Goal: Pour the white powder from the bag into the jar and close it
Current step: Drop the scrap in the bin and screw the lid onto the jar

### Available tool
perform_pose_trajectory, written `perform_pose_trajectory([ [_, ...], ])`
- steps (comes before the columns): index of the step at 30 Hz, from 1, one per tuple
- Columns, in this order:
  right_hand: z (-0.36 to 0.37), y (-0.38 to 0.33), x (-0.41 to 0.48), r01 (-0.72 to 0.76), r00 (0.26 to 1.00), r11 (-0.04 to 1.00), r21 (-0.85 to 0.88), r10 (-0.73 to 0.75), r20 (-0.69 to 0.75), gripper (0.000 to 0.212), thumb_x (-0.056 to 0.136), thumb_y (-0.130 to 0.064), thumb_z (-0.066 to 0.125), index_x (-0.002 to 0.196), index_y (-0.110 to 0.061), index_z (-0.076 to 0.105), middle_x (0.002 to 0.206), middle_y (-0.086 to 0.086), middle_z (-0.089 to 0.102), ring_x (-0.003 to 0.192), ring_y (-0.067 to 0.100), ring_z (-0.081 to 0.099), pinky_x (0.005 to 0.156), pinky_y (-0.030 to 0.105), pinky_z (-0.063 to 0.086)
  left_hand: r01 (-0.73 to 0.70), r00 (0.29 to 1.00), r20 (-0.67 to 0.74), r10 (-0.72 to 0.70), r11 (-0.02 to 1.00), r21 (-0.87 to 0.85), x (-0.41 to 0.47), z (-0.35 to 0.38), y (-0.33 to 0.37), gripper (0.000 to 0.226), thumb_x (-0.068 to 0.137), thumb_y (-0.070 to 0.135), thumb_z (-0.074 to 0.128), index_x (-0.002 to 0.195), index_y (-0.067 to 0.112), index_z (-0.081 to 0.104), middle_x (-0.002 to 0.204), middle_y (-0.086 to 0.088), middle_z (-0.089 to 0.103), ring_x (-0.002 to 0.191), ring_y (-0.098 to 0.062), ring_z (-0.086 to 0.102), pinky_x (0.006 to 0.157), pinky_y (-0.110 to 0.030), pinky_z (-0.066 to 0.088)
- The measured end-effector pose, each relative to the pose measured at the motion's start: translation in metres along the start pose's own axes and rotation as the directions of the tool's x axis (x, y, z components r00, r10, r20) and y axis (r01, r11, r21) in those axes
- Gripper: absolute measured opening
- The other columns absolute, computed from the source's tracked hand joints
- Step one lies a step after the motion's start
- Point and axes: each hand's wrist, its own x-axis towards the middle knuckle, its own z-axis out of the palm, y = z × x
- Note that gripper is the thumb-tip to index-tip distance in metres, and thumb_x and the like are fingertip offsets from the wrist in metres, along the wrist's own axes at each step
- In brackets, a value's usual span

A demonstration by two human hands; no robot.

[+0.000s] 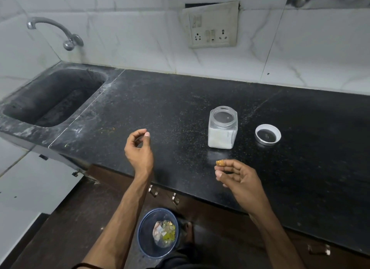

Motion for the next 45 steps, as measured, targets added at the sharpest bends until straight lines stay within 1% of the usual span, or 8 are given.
perform_pose_trajectory([
  [7,-0.004,-0.028,0.029,0.053,0.995,0.996,-0.065,-0.059,-0.085,0.019,0.084,-0.007,0.075,0.099,-0.019,0.072,0.097,-0.003,0.076,0.079,0.004,0.07,0.069,0.017,0.051,0.006,0.988,0.156,0.011,0.995,-0.103,0.015,0.054,0.026,0.011,0.091,0.006,0.065,0.094,0.016,0.068,0.09,0.005,0.067,0.085,-0.01,0.058,0.08,-0.023,0.049],
  [14,-0.004,-0.09,0.086,0.152,0.964,0.967,-0.205,-0.19,-0.185,0.018,0.083,-0.016,0.077,0.093,-0.029,0.072,0.102,-0.015,0.074,0.075,0.005,0.068,0.078,0.027,0.057,0.004,0.908,0.411,0.076,0.982,-0.191,0.038,0.121,0.07,0.01,0.091,0.007,0.067,0.094,0.016,0.068,0.085,0.008,0.066,0.074,0.001,0.056,0.072,-0.008,0.046],
  [16,-0.002,-0.106,0.1,0.18,0.953,0.956,-0.233,-0.228,-0.2,0.02,0.083,-0.015,0.077,0.091,-0.033,0.072,0.1,-0.017,0.074,0.073,-0.001,0.067,0.081,0.026,0.058,0.01,0.832,0.549,0.08,0.987,-0.158,0.041,0.136,0.075,0.013,0.089,0.008,0.07,0.097,0.018,0.068,0.09,0.007,0.068,0.078,0.002,0.06,0.073,-0.007,0.047],
  [21,-0.008,-0.117,0.128,0.134,0.932,0.95,-0.282,-0.218,-0.289,0.021,0.082,-0.019,0.079,0.101,-0.024,0.073,0.103,-0.014,0.074,0.075,0.005,0.072,0.078,0.024,0.059,-0.121,0.479,0.876,0.043,0.993,0.017,0.023,0.161,0.059,0.048,0.079,0.032,0.08,0.12,0.033,0.056,0.126,0.008,0.061,0.117,-0.01,0.057,0.098,-0.025,0.047],
  [27,-0.046,-0.081,0.156,-0.125,0.814,0.916,-0.382,-0.126,-0.568,0.016,0.084,-0.016,0.077,0.098,-0.02,0.072,0.098,-0.011,0.072,0.081,0.006,0.071,0.083,0.028,0.057,-0.31,0.32,0.942,0.105,0.951,-0.001,0.012,0.171,0.037,0.095,0.057,0.061,0.081,0.139,0.043,0.037,0.137,0.025,0.041,0.124,0.003,0.043,0.103,-0.025,0.041],
  [32,-0.079,-0.031,0.166,-0.383,0.767,0.767,-0.515,-0.047,-0.64,0.039,0.079,-0.018,0.078,0.116,-0.016,0.066,0.125,0.005,0.062,0.11,0.016,0.06,0.096,0.024,0.043,-0.319,0.249,0.961,0.123,0.947,-0.039,0.018,0.174,0.027,0.099,0.051,0.059,0.084,0.138,0.045,0.038,0.127,0.028,0.051,0.121,0.003,0.048,0.103,-0.027,0.043],
  [38,-0.085,0.0,0.175,-0.527,0.816,0.54,-0.656,0.105,-0.569,0.092,0.068,-0.05,0.083,0.146,-0.023,0.041,0.152,0.008,0.037,0.137,0.028,0.042,0.109,0.043,0.041,-0.322,0.201,0.973,0.114,0.946,-0.044,0.021,0.178,0.023,0.105,0.05,0.054,0.087,0.14,0.047,0.034,0.12,0.03,0.048,0.12,-0.002,0.047,0.104,-0.029,0.042],
  [45,-0.076,0.009,0.189,-0.535,0.84,0.32,-0.782,0.102,-0.533,0.088,0.082,-0.053,0.069,0.154,-0.032,0.024,0.162,0.005,0.022,0.145,0.031,0.028,0.11,0.051,0.034,-0.263,0.197,0.976,0.088,0.964,-0.034,0.022,0.18,0.017,0.104,0.046,0.058,0.086,0.133,0.059,0.031,0.127,0.021,0.056,0.122,-0.007,0.051,0.106,-0.037,0.046],
])
